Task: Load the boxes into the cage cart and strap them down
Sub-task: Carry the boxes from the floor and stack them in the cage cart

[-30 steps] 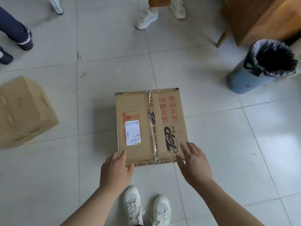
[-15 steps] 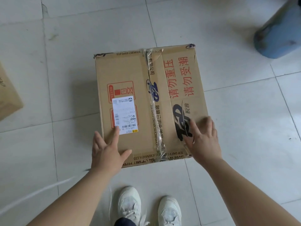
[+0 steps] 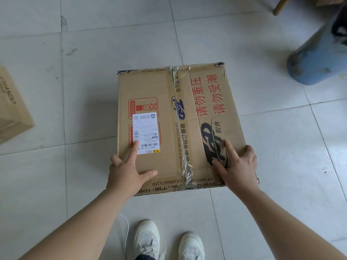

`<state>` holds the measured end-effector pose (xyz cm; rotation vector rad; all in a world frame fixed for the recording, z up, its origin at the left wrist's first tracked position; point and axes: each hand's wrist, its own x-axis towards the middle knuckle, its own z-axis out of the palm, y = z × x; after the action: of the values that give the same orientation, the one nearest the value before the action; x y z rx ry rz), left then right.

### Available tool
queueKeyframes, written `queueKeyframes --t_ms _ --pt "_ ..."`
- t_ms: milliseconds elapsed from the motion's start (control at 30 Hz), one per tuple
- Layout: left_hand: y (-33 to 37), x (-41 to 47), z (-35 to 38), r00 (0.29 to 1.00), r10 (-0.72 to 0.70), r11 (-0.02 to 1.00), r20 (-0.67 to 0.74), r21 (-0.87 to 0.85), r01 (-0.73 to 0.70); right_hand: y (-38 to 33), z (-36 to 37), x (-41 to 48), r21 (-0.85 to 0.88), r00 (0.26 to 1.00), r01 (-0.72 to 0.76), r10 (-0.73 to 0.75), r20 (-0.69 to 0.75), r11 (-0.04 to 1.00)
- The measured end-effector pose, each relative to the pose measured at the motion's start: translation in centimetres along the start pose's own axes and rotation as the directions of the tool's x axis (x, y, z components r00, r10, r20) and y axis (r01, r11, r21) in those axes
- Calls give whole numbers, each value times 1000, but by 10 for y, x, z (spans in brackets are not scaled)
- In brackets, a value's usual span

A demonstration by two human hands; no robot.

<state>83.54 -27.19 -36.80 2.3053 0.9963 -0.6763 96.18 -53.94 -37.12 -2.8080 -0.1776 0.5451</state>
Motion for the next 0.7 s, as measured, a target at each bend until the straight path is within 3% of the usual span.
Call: queueKeyframes --t_ms 233,500,700 --pt "12 -64 -94 1000 -29 1000 2 -12 29 -53 -95 -33 -82 998 69 -70 -8 994" --pt "14 -192 -229 980 -115 989 -160 -110 98 -147 -233 -86 -95 963 253 -260 -74 963" --pt "5 -335 -321 923 -240 953 -302 -253 165 -226 -352 -155 -133 879 456 -469 -84 880"
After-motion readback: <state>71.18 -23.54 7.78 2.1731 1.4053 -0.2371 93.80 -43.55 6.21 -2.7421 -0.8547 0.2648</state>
